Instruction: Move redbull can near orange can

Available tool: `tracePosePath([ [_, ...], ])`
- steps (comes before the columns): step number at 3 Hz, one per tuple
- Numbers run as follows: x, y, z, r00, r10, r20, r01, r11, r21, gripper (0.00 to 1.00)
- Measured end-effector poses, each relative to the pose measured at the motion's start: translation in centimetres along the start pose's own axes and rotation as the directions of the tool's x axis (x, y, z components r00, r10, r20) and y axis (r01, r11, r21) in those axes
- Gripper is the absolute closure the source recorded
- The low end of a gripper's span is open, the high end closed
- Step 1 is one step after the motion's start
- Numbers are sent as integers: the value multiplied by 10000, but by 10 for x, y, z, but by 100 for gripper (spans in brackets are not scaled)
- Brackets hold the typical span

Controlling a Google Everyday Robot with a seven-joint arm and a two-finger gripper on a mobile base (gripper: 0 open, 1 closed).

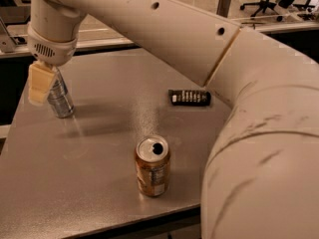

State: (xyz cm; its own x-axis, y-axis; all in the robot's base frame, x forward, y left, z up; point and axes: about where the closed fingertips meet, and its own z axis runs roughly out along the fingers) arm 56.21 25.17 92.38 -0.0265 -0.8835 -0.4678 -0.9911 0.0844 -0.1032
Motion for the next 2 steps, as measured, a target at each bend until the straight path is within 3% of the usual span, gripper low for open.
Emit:
tracePosePath([
  [2, 1, 2, -13, 9999, -115, 112, 116, 9999, -91, 74],
])
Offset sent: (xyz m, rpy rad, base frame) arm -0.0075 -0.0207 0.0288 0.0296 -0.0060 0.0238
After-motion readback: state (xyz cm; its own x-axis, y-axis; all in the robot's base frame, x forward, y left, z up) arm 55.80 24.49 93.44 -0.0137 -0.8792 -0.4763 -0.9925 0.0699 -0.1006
